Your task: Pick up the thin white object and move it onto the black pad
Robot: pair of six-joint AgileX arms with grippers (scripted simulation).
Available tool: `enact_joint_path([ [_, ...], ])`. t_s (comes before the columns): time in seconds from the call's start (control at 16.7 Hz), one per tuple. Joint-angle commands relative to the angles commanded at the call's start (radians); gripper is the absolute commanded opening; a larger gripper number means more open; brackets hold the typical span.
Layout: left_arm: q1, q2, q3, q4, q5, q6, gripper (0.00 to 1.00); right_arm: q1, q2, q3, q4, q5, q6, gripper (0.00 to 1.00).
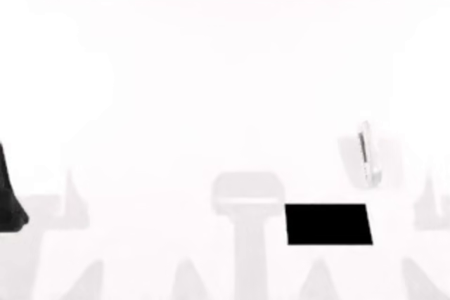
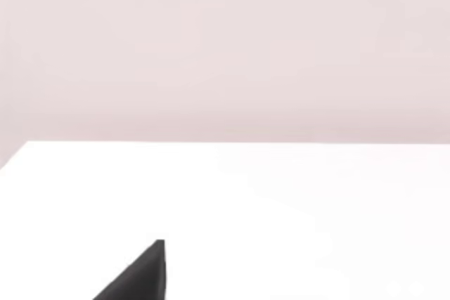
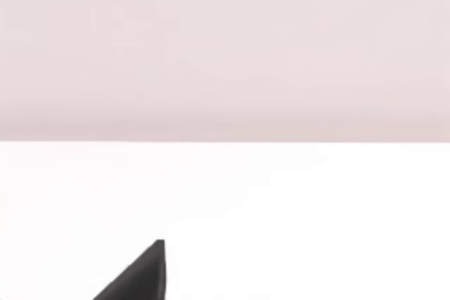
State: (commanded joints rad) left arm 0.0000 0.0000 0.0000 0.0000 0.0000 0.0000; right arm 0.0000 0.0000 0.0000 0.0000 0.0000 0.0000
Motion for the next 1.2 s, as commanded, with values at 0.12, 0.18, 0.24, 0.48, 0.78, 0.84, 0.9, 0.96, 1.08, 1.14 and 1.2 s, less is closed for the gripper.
enact_joint_path([
  [0.12, 0.0, 0.0, 0.0, 0.0, 0.0, 0.0, 1.0, 0.0, 0.0, 0.0, 0.0, 0.0, 0.0, 1.0],
  [0.18, 0.0, 0.0, 0.0, 0.0, 0.0, 0.0, 1.0, 0.003, 0.01, 0.01, -0.008, 0.0, 0.002, 1.0],
  [0.24, 0.0, 0.0, 0.0, 0.0, 0.0, 0.0, 1.0, 0.008, 0.03, 0.031, -0.025, -0.001, 0.007, 1.0],
  [0.48, 0.0, 0.0, 0.0, 0.0, 0.0, 0.0, 1.0, 0.045, 0.219, 0.217, -0.162, -0.003, 0.044, 1.0],
  [0.78, 0.0, 0.0, 0.0, 0.0, 0.0, 0.0, 1.0, 0.114, 0.68, 0.607, -0.444, 0.0, 0.112, 1.0],
  [0.84, 0.0, 0.0, 0.0, 0.0, 0.0, 0.0, 1.0, 0.13, 0.792, 0.692, -0.509, 0.001, 0.126, 1.0],
  [0.9, 0.0, 0.0, 0.0, 0.0, 0.0, 0.0, 1.0, 0.146, 0.906, 0.778, -0.574, 0.002, 0.14, 1.0],
  [0.96, 0.0, 0.0, 0.0, 0.0, 0.0, 0.0, 1.0, 0.162, 1.021, 0.864, -0.64, 0.003, 0.155, 1.0],
  [1.08, 0.0, 0.0, 0.0, 0.0, 0.0, 0.0, 1.0, 0.194, 1.243, 1.031, -0.769, 0.006, 0.184, 1.0],
  [1.14, 0.0, 0.0, 0.0, 0.0, 0.0, 0.0, 1.0, 0.21, 1.347, 1.111, -0.831, 0.006, 0.198, 1.0],
  [1.2, 0.0, 0.0, 0.0, 0.0, 0.0, 0.0, 1.0, 0.225, 1.445, 1.189, -0.891, 0.007, 0.211, 1.0],
])
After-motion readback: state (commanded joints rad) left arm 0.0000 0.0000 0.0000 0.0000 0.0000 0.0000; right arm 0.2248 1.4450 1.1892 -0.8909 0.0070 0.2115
